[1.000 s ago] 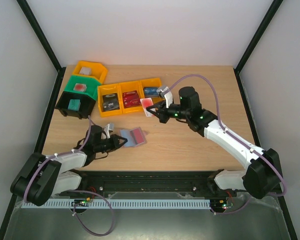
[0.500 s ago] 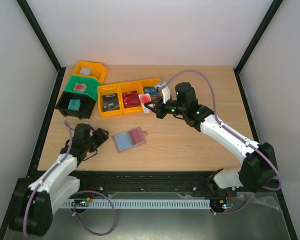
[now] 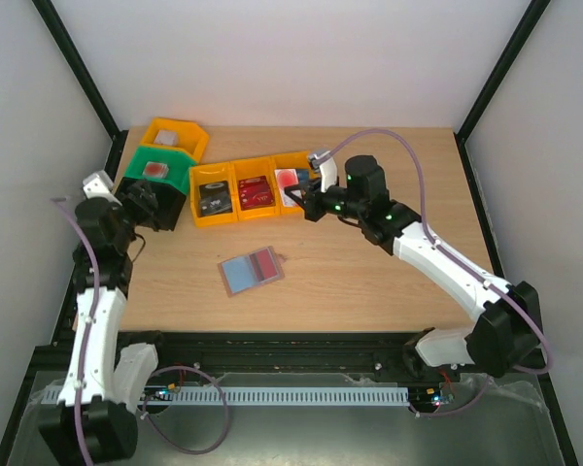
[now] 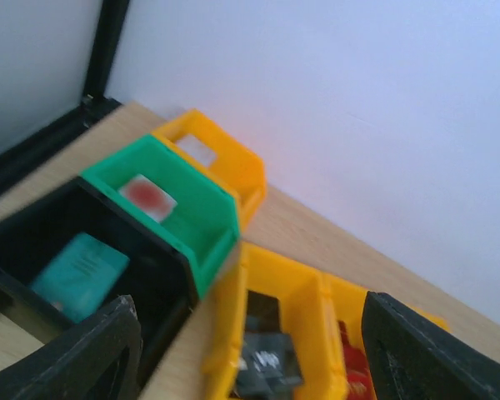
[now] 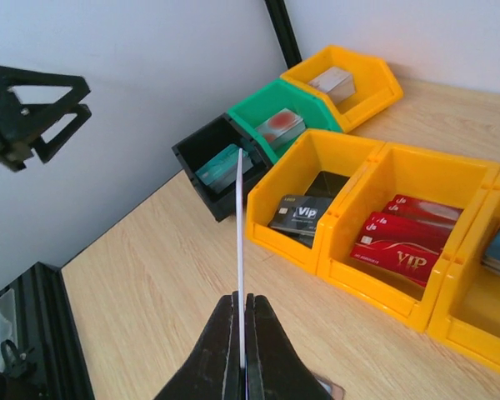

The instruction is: Take the credit cards out of the card holder

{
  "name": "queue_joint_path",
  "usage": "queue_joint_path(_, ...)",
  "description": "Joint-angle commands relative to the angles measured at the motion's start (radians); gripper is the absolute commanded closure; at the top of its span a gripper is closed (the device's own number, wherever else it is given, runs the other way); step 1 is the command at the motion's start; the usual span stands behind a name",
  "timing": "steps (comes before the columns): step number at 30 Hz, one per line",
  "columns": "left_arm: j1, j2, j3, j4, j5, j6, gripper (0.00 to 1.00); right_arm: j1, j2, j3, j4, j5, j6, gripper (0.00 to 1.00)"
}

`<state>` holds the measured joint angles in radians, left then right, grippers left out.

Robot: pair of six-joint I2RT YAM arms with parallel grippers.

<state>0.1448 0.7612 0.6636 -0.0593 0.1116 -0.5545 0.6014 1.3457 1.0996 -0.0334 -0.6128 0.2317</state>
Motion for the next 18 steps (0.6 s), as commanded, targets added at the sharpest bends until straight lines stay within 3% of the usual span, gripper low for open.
queue_joint_path(1, 0.068, 0.162, 0.121, -0.039, -0.034, 0.146, 0.27, -0.005, -0.076, -0.021, 0.004, 0.063, -0.055, 0.98)
queue_joint_path(8, 0.201, 0.527, 0.434, -0.356, -0.14, 0.313, 0.25, -0.006, -0.099, -0.029, 0.0, 0.068, -0.084, 0.98)
queue_joint_path(10, 0.258, 0.689, 0.539, -0.463, -0.124, 0.336, 0.16, -0.006, -0.105, -0.034, 0.002, 0.067, -0.083, 0.98)
queue_joint_path(11, 0.284, 0.762, 0.586, -0.485, -0.111, 0.343, 0.04, -0.006, -0.108, -0.037, 0.006, 0.061, -0.081, 0.98)
queue_joint_path(14, 0.304, 0.938, 0.698, -0.487, -0.108, 0.351, 0.01, -0.006, -0.114, -0.041, 0.015, 0.039, -0.073, 0.98)
queue_joint_path(18, 0.304, 1.014, 0.722, -0.368, -0.049, 0.306, 0.01, -0.006, -0.13, -0.028, -0.017, 0.036, -0.074, 0.98)
